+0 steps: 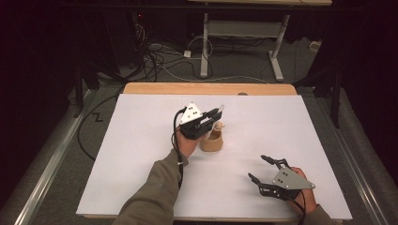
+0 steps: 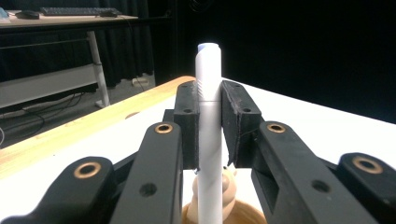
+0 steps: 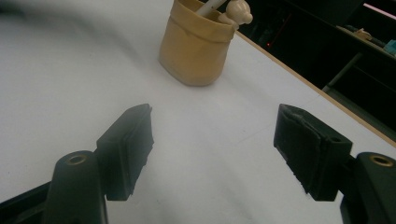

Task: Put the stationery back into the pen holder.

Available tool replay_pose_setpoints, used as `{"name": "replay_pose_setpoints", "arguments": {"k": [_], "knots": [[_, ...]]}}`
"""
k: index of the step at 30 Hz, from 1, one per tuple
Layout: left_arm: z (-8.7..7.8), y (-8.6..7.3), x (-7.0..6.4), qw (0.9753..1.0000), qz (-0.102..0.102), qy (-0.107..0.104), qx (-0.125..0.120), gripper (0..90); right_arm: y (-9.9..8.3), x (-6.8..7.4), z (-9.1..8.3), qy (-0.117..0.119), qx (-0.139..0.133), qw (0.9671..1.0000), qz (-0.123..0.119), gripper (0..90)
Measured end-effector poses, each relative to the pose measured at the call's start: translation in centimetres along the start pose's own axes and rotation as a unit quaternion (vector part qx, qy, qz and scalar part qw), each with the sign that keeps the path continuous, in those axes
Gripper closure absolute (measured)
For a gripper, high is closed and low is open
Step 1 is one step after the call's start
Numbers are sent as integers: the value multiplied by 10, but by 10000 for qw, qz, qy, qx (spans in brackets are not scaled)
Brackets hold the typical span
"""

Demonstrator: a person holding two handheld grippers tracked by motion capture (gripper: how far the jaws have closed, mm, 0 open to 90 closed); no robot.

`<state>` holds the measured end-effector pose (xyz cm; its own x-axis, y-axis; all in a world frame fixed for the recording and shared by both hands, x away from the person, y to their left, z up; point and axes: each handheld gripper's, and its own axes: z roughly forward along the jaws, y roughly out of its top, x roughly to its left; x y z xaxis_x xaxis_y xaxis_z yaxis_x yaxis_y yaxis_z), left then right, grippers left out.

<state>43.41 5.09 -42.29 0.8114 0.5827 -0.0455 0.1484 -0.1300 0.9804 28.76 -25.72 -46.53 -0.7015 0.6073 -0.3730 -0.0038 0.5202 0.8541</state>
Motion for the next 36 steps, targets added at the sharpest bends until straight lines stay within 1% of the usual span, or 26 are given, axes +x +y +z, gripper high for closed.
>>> {"name": "replay_pose_setpoints", "arguments": {"k": [8, 12, 20, 21, 23, 27, 28, 30, 32, 33, 36], "knots": [[-4, -4, 2, 10000, -6, 52, 82, 749, 0, 0, 0, 10, 11, 10000, -21, 284], [-6, -6, 2, 9998, 67, 102, 163, 748, 0, 0, 0, 17, 16, 10000, -17, 284], [-11, -7, 2, 9995, 151, 151, 228, 738, 0, 1, 0, 23, 24, 10000, -13, 284], [-12, -7, 2, 9994, 171, 162, 241, 738, 0, 1, 0, 26, 26, 10000, -16, 284], [-13, -6, 1, 9991, 244, 209, 279, 706, 0, 1, 0, 46, 30, 10000, -23, 284], [-17, -3, 0, 9985, 385, 217, 321, 705, 0, 1, 1, 50, 30, 10000, -19, 284], [-18, -2, 0, 9982, 431, 219, 345, 673, 0, 1, 0, 45, 33, 10000, -18, 284], [-20, -1, -1, 9974, 535, 220, 429, 651, 0, 1, 0, 48, 33, 10000, -17, 284], [-22, -1, -2, 9958, 694, 262, 545, 621, 0, 2, 1, 55, 30, 10000, -21, 284], [-23, 0, -2, 9948, 746, 301, 632, 579, 0, 2, 1, 52, 30, 10000, -23, 284], [-27, 0, -3, 9917, 944, 375, 783, 518, 0, 2, 1, 51, 25, 10000, -16, 284]]}}
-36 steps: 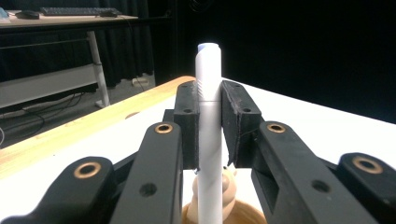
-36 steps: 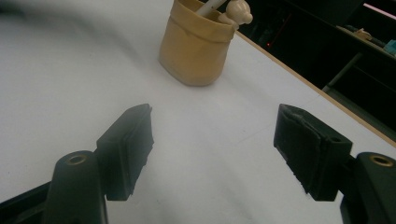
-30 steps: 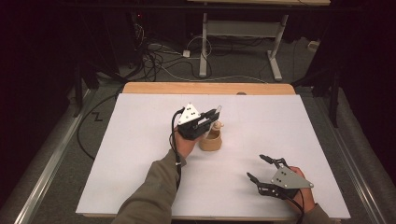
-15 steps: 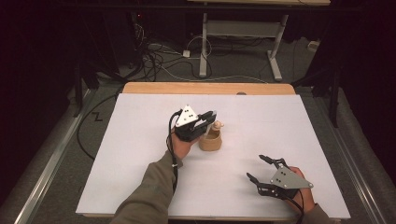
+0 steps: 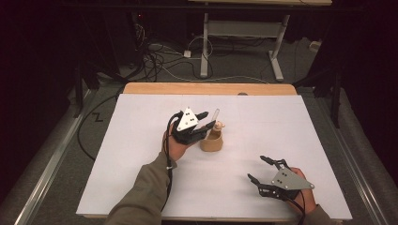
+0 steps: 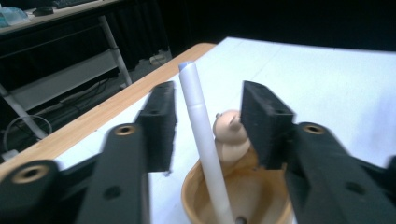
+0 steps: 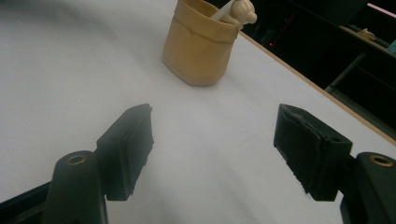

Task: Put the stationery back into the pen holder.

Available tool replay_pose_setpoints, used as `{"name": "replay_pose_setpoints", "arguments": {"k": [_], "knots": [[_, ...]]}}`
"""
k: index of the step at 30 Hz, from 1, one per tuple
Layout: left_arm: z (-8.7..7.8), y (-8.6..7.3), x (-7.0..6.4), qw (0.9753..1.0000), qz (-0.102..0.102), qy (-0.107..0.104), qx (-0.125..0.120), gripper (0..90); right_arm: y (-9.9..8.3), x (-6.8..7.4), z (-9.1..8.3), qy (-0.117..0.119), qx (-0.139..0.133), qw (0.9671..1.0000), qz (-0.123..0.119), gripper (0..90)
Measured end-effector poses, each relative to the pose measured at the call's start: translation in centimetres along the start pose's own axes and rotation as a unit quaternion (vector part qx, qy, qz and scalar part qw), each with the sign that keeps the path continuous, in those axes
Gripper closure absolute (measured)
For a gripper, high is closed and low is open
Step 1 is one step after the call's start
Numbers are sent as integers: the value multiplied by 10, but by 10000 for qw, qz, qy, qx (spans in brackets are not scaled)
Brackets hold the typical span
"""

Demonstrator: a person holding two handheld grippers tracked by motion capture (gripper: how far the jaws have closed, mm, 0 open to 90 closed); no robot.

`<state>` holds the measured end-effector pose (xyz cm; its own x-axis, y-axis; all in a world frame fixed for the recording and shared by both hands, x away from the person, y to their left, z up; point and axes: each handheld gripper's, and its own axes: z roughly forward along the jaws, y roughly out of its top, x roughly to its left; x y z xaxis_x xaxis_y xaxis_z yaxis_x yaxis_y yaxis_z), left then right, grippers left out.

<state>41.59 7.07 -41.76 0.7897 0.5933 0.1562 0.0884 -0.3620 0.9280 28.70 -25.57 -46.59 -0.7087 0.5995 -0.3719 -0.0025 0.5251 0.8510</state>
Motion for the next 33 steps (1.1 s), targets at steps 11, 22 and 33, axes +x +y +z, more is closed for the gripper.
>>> {"name": "replay_pose_setpoints", "arguments": {"k": [11, 22, 33], "knots": [[-13, -2, -9, 9969, 614, 363, 322, 324, 1, 1, 1, 3, 7, 10000, 18, 284], [-24, -1, -16, 9961, 675, 502, 278, 215, 1, 2, 0, 12, -13, 10000, 9, 284], [-40, -4, -27, 9941, 902, 490, 348, 213, 2, 2, 0, 6, -27, 10000, -2, 284]]}}
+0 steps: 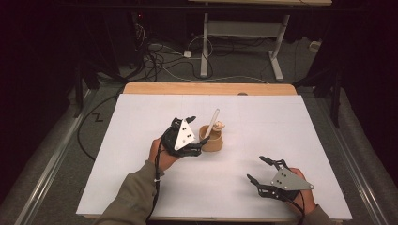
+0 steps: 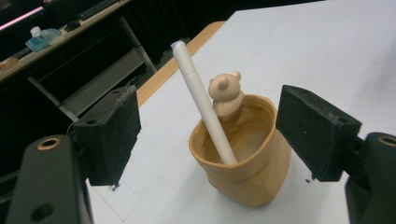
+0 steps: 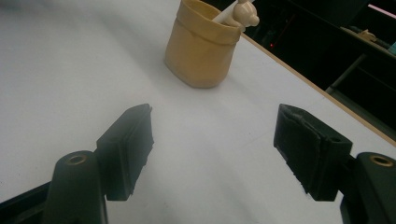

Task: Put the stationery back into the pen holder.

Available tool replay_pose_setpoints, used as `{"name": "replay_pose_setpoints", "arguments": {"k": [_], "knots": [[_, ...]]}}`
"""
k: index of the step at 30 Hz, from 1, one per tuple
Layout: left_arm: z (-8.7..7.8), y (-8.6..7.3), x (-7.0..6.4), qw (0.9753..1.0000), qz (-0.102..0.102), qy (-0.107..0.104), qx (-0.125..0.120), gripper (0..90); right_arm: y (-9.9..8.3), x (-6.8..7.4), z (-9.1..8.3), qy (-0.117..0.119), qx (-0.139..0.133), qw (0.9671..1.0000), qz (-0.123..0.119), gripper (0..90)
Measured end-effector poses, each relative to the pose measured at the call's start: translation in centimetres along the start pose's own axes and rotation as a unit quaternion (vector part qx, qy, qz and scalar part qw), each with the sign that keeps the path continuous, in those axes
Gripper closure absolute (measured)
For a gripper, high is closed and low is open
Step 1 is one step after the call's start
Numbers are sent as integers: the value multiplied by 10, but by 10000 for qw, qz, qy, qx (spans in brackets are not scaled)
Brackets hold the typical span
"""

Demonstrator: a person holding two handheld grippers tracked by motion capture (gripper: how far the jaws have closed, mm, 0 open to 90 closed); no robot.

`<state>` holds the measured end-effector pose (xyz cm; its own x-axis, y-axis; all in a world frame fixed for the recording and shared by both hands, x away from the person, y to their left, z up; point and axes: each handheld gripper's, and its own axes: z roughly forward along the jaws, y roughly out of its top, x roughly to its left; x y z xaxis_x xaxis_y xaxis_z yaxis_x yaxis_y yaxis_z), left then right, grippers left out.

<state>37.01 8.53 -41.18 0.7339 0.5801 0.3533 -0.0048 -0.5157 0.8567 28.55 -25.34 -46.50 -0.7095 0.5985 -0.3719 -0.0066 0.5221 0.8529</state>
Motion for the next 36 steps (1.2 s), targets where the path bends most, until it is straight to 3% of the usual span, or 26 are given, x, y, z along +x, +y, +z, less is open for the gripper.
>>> {"name": "replay_pose_setpoints", "arguments": {"k": [9, 36], "knots": [[-18, -7, -8, 9999, 104, 7, -10, 212, 1, 0, 0, -5, -14, 10000, -6, 284], [-61, -37, -19, 9983, 442, 309, 224, 212, 2, 2, 0, -21, 1, 10000, -31, 284]]}}
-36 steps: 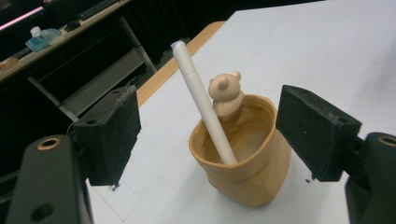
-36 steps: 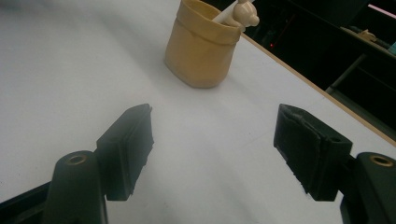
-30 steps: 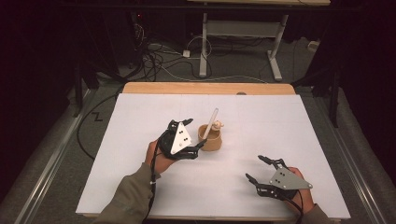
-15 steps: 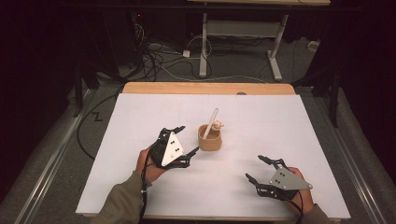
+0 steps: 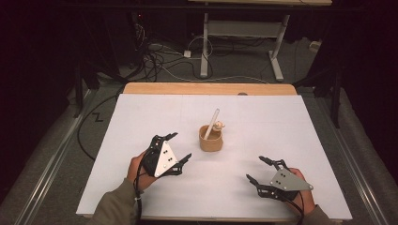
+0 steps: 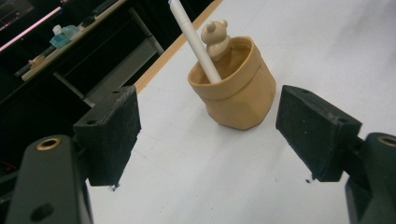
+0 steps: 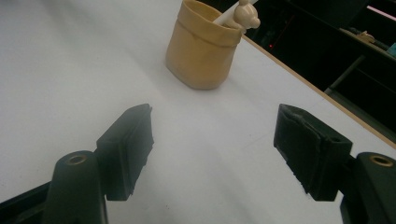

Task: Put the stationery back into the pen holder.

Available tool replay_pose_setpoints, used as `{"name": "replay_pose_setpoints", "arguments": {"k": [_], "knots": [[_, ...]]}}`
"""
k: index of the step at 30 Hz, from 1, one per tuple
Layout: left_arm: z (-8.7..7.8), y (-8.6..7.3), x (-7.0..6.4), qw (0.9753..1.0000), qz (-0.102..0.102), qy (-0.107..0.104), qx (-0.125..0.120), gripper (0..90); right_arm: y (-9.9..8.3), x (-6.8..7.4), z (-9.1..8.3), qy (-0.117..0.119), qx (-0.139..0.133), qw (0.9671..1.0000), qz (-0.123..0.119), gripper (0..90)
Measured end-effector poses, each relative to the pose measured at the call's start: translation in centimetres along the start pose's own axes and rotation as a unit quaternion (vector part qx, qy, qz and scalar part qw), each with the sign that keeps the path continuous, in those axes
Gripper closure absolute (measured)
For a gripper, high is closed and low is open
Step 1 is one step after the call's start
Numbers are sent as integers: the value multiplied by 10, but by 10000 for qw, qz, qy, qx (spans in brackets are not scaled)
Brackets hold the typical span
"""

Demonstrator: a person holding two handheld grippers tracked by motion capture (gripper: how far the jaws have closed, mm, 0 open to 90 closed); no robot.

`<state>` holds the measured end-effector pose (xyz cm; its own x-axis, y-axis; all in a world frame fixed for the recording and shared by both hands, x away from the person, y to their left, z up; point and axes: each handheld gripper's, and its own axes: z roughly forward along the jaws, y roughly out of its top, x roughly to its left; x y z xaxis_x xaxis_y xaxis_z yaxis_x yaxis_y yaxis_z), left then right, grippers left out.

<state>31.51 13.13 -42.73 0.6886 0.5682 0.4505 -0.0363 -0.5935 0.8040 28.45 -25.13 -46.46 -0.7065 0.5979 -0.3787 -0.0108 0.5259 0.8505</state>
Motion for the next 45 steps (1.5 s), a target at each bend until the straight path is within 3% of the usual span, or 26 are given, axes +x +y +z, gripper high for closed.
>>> {"name": "replay_pose_setpoints", "arguments": {"k": [8, 20, 34, 45], "knots": [[-8, -12, -6, 9999, 122, 31, 113, 212, -1, 1, -1, -12, 32, 10000, 0, 283], [-16, -37, -13, 9993, 77, -11, 377, 212, -2, 1, -4, -109, 70, 9999, 25, 283], [-28, -67, -8, 9972, -211, -244, 675, 212, -8, 0, -12, -303, 183, 9993, 150, 283], [-45, -89, -11, 9939, -553, -322, 895, 212, -11, 0, -18, -416, 213, 9987, 182, 282]]}}
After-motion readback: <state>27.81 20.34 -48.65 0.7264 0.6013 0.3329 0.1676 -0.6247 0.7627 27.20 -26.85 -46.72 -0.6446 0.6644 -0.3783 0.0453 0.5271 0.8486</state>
